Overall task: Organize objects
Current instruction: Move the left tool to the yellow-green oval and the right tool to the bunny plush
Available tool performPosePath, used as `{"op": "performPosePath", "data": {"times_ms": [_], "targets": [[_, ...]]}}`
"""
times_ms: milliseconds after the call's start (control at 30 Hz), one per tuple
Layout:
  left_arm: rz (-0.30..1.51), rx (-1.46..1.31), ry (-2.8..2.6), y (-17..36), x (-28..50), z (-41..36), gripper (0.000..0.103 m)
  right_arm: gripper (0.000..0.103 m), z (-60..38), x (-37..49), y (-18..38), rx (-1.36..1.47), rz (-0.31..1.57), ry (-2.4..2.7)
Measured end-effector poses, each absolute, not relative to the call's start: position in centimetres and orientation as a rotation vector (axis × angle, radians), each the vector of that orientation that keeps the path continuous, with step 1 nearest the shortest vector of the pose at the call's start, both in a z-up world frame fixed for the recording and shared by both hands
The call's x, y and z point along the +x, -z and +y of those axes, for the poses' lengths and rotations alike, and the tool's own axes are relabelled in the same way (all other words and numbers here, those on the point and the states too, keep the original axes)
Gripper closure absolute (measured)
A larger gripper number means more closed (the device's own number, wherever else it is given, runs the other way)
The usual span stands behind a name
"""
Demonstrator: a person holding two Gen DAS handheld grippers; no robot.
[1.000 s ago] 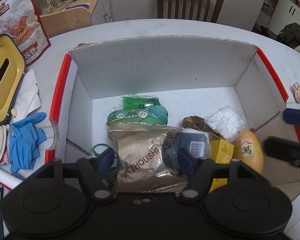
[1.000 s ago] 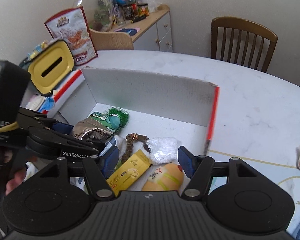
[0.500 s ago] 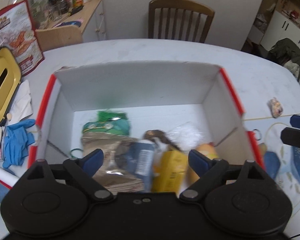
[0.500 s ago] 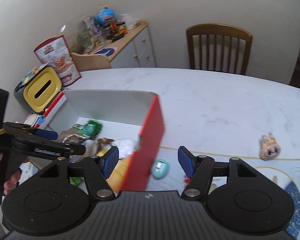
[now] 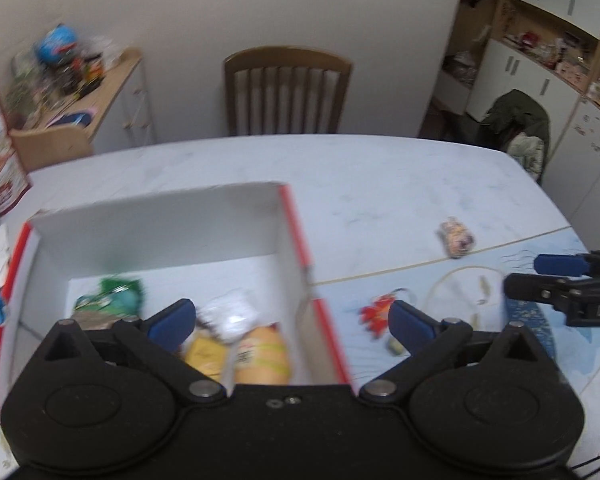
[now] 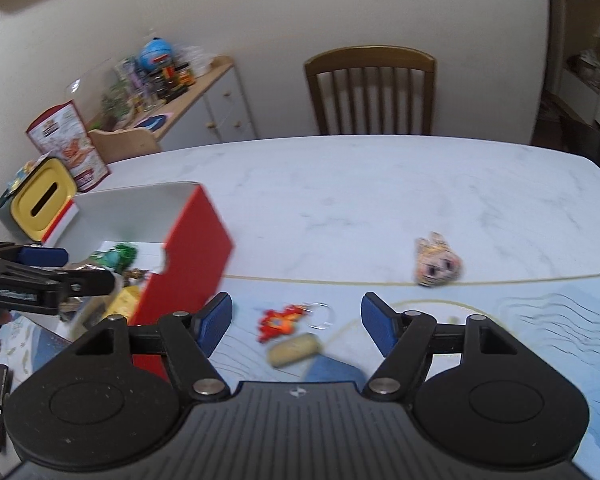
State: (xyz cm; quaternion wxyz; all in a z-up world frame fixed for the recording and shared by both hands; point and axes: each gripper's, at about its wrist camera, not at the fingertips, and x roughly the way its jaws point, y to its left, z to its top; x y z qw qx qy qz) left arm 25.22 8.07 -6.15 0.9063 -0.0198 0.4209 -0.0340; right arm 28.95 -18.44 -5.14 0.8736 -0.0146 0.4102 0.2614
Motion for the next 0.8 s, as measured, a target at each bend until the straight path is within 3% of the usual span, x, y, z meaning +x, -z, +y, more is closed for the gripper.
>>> {"op": "performPosePath", "data": {"times_ms": [433,533,800], "targets": [[0.826,0.009,0.208,7.6,24.5,-2.0,0.0,0.026,-25.2,31.3,6.5,0.007,0.872,-0.485],[0.824,0.02,0.204,8.3,24.6,-3.2,0.0,0.02,-25.9,31.6,6.7,0.005,0.865,-0.486],[0.845,-0.038,0.104,11.4,25.0,-4.0,0.0,0.017,-26.8,33.8,7.4,-0.022,0.867,-0.475]]}}
